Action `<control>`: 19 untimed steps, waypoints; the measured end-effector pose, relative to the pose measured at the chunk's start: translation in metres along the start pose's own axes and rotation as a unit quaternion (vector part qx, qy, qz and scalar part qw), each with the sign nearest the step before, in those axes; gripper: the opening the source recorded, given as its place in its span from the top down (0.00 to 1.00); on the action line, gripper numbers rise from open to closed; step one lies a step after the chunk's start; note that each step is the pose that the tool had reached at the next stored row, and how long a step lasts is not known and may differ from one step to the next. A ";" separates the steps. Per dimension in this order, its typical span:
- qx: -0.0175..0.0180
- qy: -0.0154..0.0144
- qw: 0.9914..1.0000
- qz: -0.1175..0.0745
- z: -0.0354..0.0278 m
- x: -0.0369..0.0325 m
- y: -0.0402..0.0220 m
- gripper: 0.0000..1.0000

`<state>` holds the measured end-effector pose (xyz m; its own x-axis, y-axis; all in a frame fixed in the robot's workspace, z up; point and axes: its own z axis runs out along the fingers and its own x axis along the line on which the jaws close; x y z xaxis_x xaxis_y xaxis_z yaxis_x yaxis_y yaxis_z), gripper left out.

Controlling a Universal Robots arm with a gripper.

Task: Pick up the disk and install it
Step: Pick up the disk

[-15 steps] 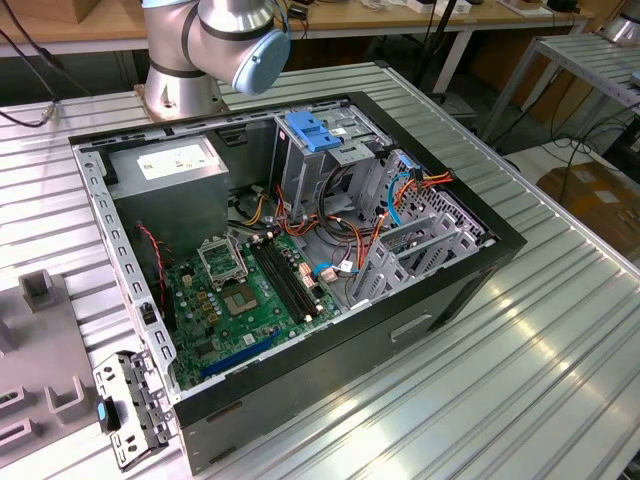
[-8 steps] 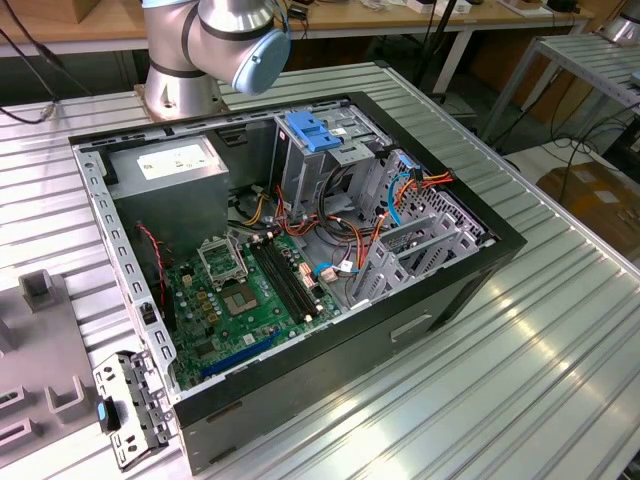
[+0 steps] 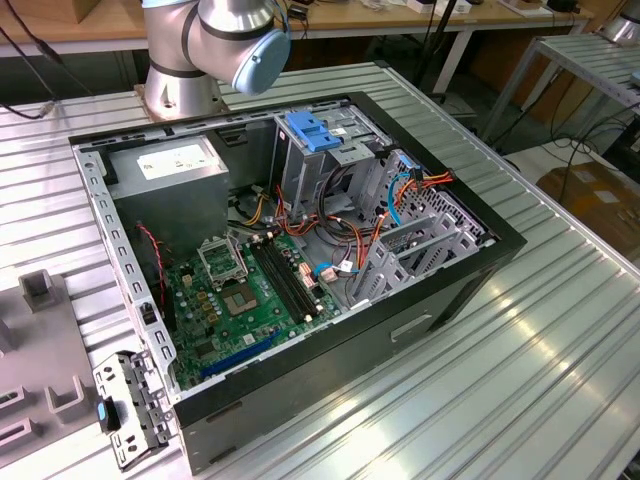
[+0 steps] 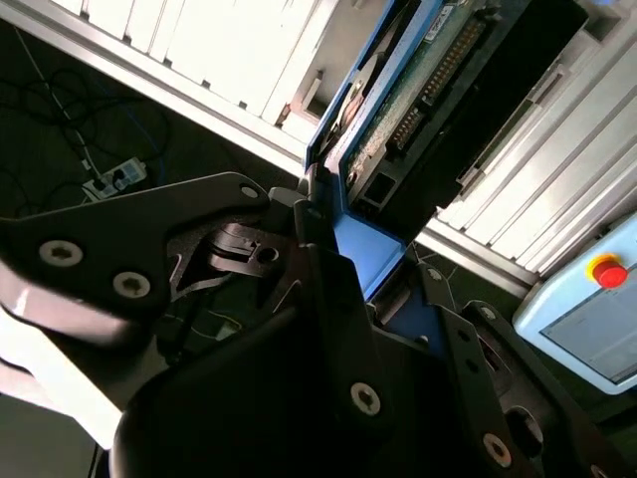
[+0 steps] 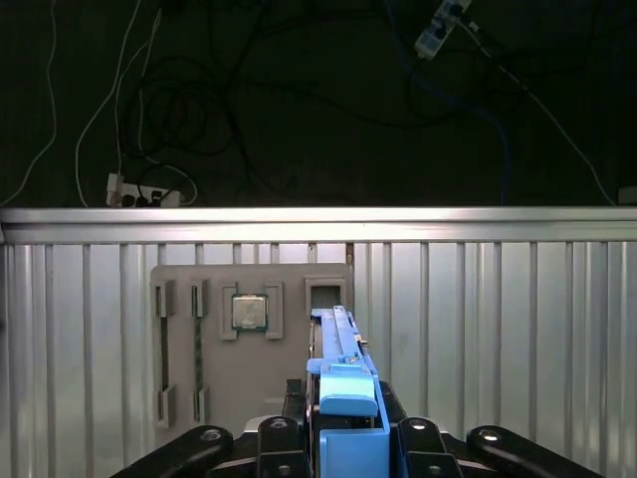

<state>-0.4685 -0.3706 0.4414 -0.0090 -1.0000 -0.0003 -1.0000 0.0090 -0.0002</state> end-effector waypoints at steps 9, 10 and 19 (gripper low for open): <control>0.000 0.000 1.000 0.000 -0.0113 0.0000 0.0000 0.63; 0.000 0.000 1.000 0.000 -0.0143 0.0000 0.0000 0.63; 0.000 0.000 1.000 0.000 -0.0325 0.0000 -0.0001 0.63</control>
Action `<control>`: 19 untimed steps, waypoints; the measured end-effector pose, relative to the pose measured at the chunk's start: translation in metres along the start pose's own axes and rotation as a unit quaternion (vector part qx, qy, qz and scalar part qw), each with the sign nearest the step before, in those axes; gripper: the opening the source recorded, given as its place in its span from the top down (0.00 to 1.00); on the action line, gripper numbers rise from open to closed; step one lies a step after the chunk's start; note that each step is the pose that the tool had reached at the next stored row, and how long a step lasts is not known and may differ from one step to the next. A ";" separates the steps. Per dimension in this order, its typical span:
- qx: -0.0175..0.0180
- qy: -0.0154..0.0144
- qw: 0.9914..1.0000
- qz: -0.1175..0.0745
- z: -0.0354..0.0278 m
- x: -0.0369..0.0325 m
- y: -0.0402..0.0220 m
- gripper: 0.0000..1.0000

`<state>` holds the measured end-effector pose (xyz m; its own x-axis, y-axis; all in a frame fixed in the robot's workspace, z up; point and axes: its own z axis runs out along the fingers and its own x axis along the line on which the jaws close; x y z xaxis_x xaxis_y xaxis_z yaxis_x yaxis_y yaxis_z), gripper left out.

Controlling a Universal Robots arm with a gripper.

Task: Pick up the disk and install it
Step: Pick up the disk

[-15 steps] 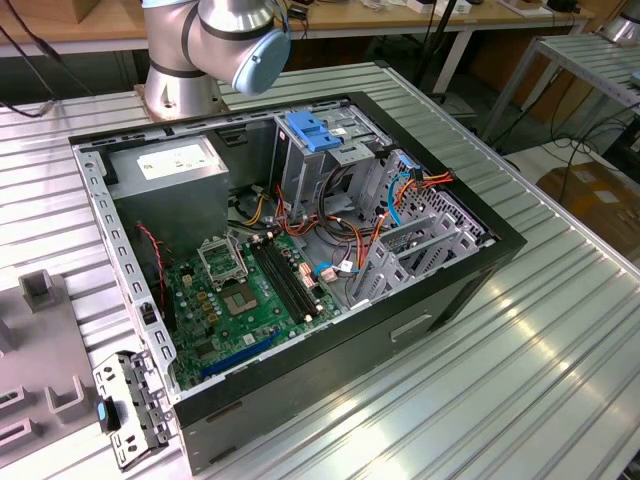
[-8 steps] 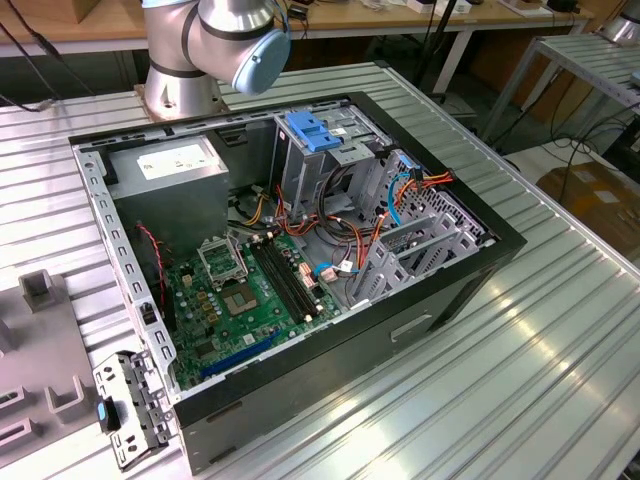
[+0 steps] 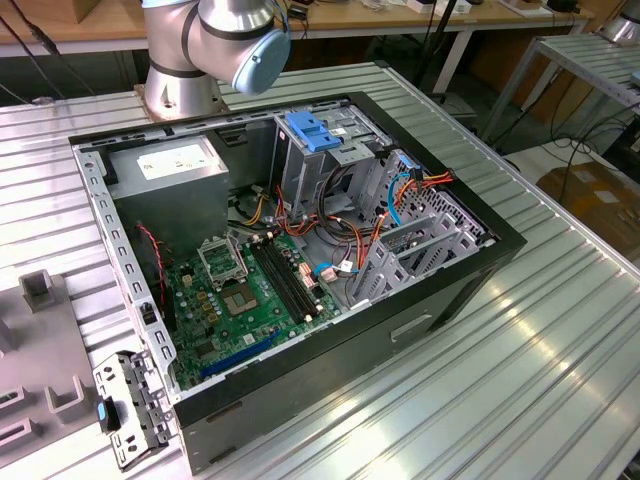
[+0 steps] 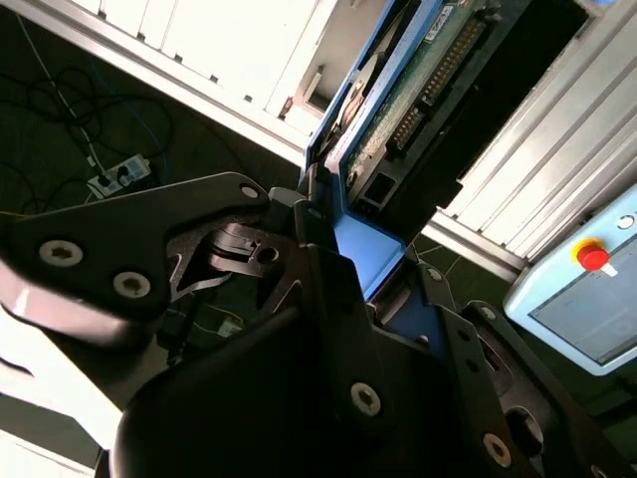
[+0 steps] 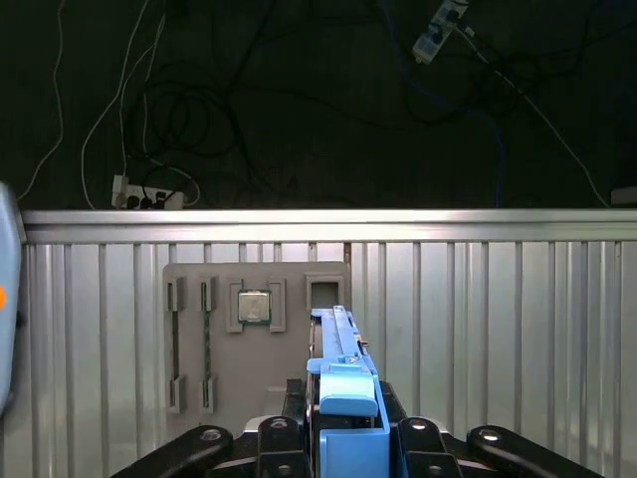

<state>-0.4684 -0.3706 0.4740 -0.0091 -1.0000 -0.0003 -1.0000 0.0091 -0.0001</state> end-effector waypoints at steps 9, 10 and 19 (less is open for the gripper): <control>0.000 0.000 1.000 0.000 -0.0163 0.0000 -0.0002 0.63; 0.000 0.000 1.000 0.000 -0.0187 0.0000 -0.0002 0.63; 0.000 0.000 1.000 0.000 -0.0191 0.0000 -0.0020 0.63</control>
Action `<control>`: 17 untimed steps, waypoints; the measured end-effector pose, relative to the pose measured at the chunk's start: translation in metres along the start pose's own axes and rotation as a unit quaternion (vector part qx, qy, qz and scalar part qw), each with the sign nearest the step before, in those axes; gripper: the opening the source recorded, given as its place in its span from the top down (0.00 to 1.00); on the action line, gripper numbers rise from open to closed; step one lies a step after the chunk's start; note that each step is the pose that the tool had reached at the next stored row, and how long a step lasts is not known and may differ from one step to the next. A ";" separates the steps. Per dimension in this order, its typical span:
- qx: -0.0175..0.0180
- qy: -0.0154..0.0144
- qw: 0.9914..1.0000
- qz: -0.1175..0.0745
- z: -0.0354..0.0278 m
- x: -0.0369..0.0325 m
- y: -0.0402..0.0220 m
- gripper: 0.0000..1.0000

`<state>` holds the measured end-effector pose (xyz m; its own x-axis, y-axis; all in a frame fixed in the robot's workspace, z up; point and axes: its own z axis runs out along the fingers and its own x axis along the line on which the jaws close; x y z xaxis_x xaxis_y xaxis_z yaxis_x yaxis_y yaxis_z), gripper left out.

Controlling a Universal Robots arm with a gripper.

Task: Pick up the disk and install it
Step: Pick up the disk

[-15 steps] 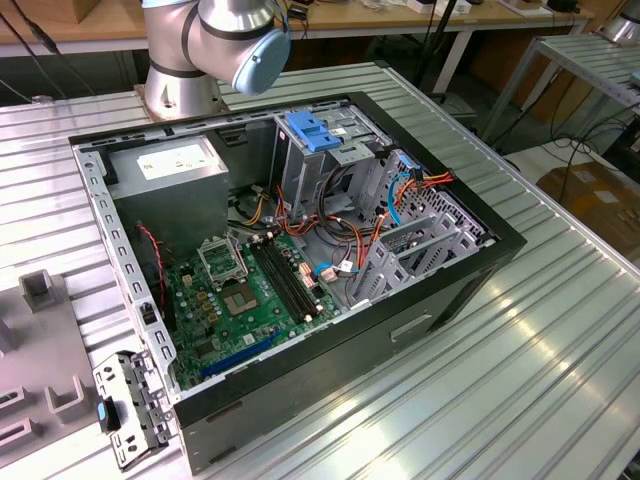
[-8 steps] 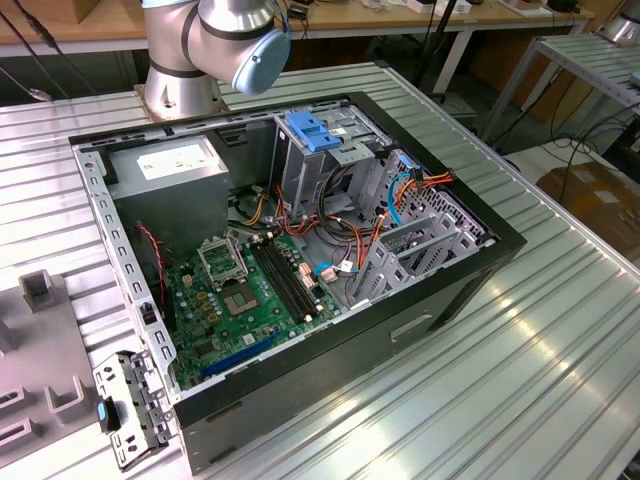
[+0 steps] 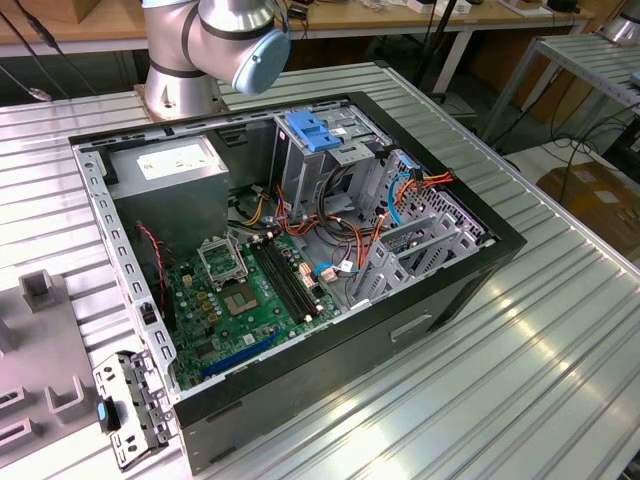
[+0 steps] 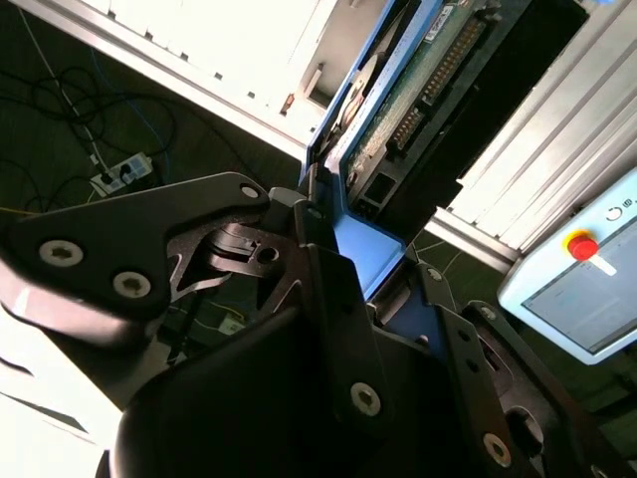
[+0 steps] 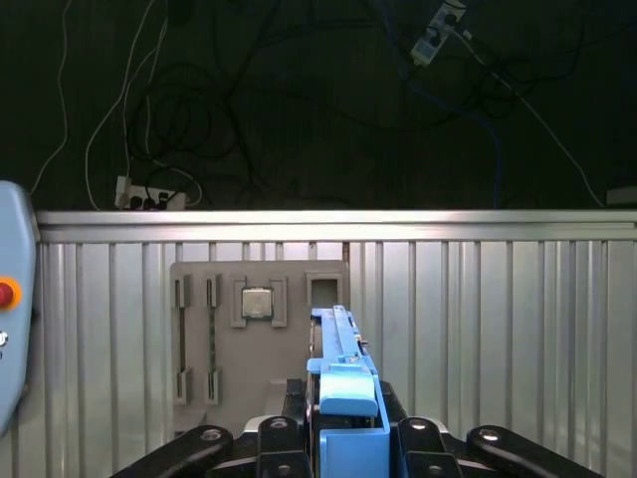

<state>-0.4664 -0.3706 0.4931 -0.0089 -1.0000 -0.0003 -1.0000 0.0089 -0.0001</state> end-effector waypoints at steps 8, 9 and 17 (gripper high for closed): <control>0.000 0.000 1.000 0.000 0.0001 -0.0001 -0.0097 0.63; 0.000 0.000 1.000 0.000 0.0000 -0.0001 -0.0108 0.63; 0.000 0.000 1.000 0.000 0.0001 -0.0002 -0.0190 0.63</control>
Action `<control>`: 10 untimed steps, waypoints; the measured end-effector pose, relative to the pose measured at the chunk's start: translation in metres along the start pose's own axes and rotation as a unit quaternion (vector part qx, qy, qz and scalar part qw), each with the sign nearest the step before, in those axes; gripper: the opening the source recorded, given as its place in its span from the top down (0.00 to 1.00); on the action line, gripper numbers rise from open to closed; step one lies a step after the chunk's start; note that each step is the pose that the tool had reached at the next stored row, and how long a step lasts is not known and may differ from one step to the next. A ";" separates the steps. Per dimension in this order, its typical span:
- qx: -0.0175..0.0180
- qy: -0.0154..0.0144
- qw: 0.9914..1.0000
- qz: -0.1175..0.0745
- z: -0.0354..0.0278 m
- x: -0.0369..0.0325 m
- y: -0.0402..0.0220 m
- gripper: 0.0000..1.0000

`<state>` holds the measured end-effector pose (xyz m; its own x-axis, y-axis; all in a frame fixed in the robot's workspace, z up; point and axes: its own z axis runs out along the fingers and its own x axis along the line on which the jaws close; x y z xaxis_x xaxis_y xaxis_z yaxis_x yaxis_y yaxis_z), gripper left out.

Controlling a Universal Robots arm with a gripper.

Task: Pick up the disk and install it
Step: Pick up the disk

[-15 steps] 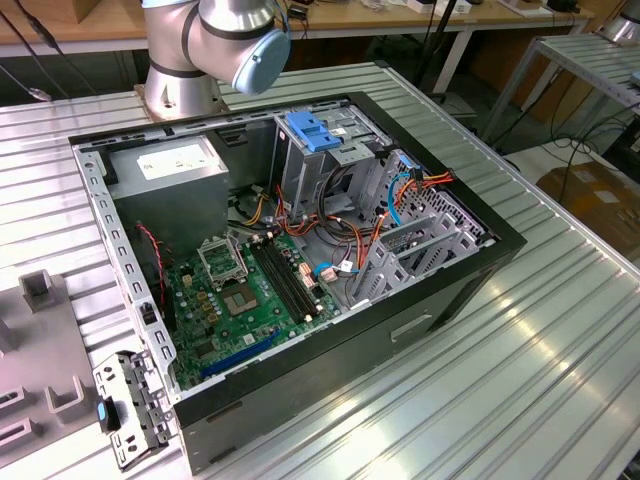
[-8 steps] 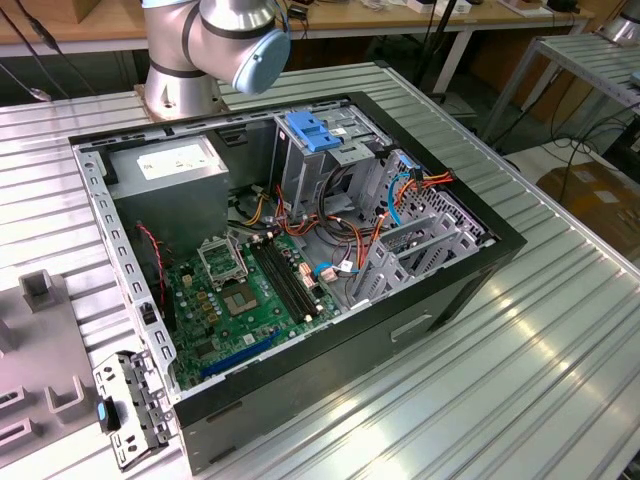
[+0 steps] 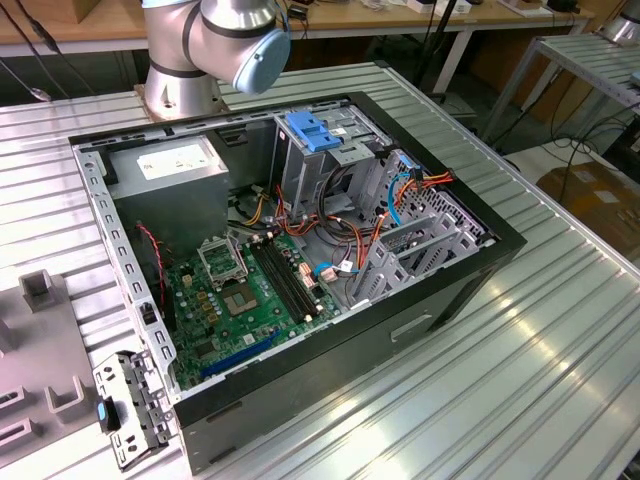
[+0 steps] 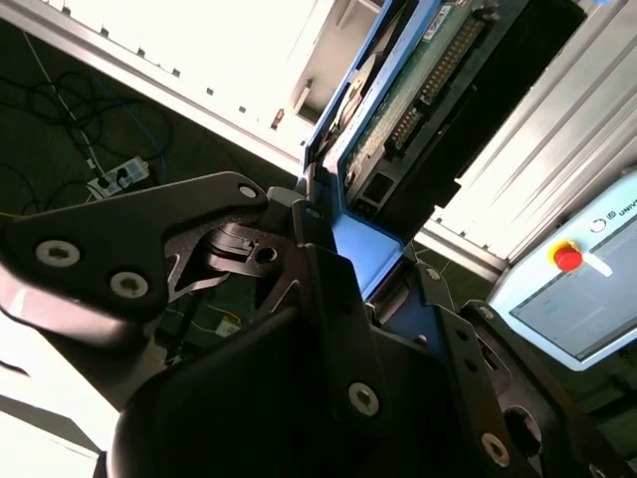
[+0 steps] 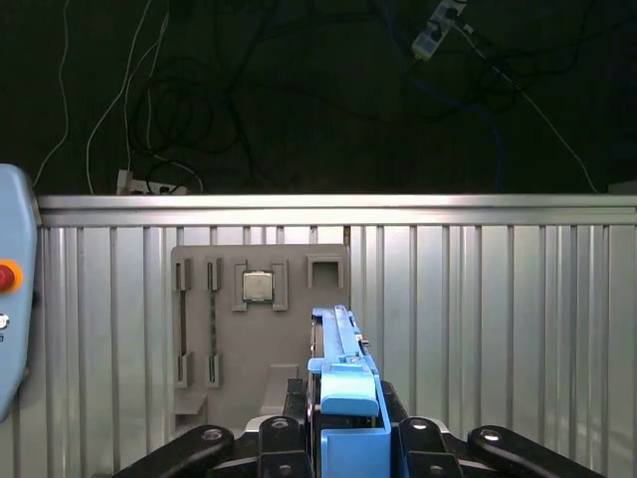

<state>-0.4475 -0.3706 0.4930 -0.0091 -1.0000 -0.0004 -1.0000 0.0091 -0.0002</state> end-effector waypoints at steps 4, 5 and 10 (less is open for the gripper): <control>0.000 0.000 1.000 0.000 -0.0001 0.0000 -0.0053 0.63; 0.000 0.000 1.000 0.000 0.0000 0.0000 -0.0067 0.63; 0.000 0.000 1.000 0.000 0.0000 -0.0002 -0.0199 0.63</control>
<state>-0.4276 -0.3706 0.4930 -0.0091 -1.0000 -0.0004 -1.0000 0.0091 -0.0002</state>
